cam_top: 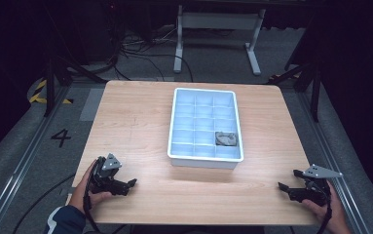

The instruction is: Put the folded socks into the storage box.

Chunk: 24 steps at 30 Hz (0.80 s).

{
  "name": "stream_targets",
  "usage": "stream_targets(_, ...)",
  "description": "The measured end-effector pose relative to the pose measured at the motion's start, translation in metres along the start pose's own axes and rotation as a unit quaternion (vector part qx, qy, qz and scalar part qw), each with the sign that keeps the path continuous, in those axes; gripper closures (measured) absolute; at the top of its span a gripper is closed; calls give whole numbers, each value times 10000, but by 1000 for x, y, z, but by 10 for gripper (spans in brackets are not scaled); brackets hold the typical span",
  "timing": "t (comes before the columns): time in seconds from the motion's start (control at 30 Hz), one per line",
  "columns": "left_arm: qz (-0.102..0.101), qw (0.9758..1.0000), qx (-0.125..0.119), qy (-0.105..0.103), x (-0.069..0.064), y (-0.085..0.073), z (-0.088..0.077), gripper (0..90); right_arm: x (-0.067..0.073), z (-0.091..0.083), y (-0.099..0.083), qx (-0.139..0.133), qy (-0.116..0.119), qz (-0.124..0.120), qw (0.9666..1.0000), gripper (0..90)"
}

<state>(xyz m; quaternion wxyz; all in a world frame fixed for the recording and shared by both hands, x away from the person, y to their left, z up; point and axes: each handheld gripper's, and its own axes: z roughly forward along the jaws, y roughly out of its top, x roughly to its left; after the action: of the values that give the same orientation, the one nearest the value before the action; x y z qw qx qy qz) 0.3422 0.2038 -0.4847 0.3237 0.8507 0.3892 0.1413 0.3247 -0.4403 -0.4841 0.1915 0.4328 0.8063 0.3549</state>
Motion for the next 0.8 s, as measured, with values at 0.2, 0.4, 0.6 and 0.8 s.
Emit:
stream_targets(0.2,-21,10000,7,-16,0,0,1,1,-1,2,2,12,-23,19,10000,154)
stream_targets(0.4,-22,10000,9,-12,0,0,1,1,-1,2,2,17,-16,27,10000,154)
stream_targets(0.6,-17,10000,9,-11,0,0,1,1,-1,2,2,17,-14,30,10000,154)
stream_targets(0.8,-17,10000,9,-9,0,0,1,1,-1,2,2,16,-15,31,10000,155)
